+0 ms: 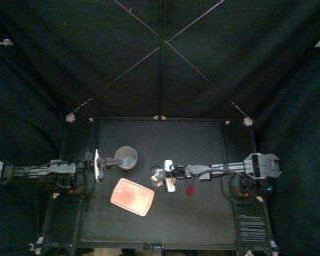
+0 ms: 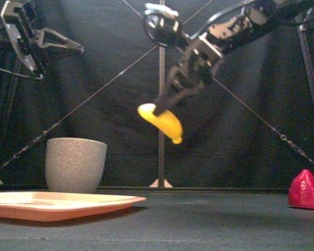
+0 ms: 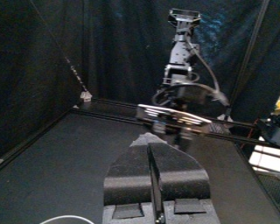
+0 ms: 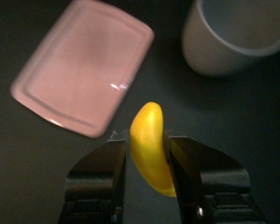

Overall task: Pick the banana then place it on the pink plate
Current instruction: Place banana on the pink plate

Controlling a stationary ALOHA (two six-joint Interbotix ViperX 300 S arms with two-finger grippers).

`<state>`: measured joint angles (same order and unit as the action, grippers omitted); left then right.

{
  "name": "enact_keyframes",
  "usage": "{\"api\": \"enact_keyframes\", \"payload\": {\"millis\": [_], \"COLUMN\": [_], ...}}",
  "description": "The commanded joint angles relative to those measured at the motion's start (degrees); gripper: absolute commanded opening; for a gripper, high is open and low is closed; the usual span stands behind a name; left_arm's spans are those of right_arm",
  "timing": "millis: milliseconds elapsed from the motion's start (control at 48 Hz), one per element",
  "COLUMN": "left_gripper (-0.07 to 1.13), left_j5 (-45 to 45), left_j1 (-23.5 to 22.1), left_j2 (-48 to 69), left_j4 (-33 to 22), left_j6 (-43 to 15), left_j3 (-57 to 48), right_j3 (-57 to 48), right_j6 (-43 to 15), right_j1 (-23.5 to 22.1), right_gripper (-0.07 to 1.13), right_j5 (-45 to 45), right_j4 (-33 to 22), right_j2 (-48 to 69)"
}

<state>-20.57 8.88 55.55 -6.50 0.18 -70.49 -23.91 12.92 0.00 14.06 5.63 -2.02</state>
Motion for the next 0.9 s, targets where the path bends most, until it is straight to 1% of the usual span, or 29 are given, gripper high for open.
{"api": "enact_keyframes", "payload": {"millis": [21, 104, 208, 479, 750, 812, 896], "left_gripper": [0.00, 0.00, 0.00, 0.00, 0.00, 0.00, 0.00], "left_j5": [-0.6, -0.6, -0.5, -0.5, -0.3, -0.3, -0.3], "left_j1": [1.1, 1.5, 1.5, 1.5, 1.5, 1.5, 1.5], "left_j2": [-0.1, -0.1, -0.1, -0.1, -0.1, -0.1, -0.1], "left_j4": [-0.1, -0.1, -0.1, 0.0, 0.0, -0.1, -0.1], "left_j6": [0.0, 0.0, 0.0, -0.2, -0.2, -0.2, 0.0], "left_j3": [0.1, -0.5, -0.5, -0.4, -1.0, -1.1, -1.4], "right_j3": [5.4, 8.9, 12.5, 21.7, 29.2, 30.1, 30.8], "right_j6": [-0.1, 0.0, 0.0, -0.1, -0.2, -0.2, -0.3], "right_j1": [2.9, 4.4, 5.1, 5.2, 5.1, 5.1, 5.0], "right_gripper": [0.57, 0.57, 0.57, 0.57, 0.58, 0.61, 0.69], "right_j5": [-2.8, -4.0, -4.0, -3.6, 3.3, 4.9, 6.9], "right_j4": [6.5, 11.0, 13.6, 12.8, 11.4, 10.6, 9.8], "right_j2": [-3.0, -7.6, -12.5, -21.6, -26.6, -27.2, -27.9]}}
